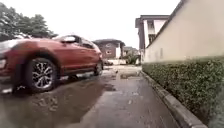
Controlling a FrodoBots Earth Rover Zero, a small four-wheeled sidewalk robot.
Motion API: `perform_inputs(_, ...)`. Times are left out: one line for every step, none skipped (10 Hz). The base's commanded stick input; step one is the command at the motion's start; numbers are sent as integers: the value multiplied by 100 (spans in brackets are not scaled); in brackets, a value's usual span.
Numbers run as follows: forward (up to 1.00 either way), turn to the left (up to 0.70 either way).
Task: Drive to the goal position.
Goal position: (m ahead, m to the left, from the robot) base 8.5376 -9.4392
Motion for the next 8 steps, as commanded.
perform_inputs(0, -38)
perform_inputs(0, 0)
perform_inputs(0, 0)
perform_inputs(0, 0)
perform_inputs(0, 0)
perform_inputs(0, 0)
perform_inputs(0, 0)
perform_inputs(0, 0)
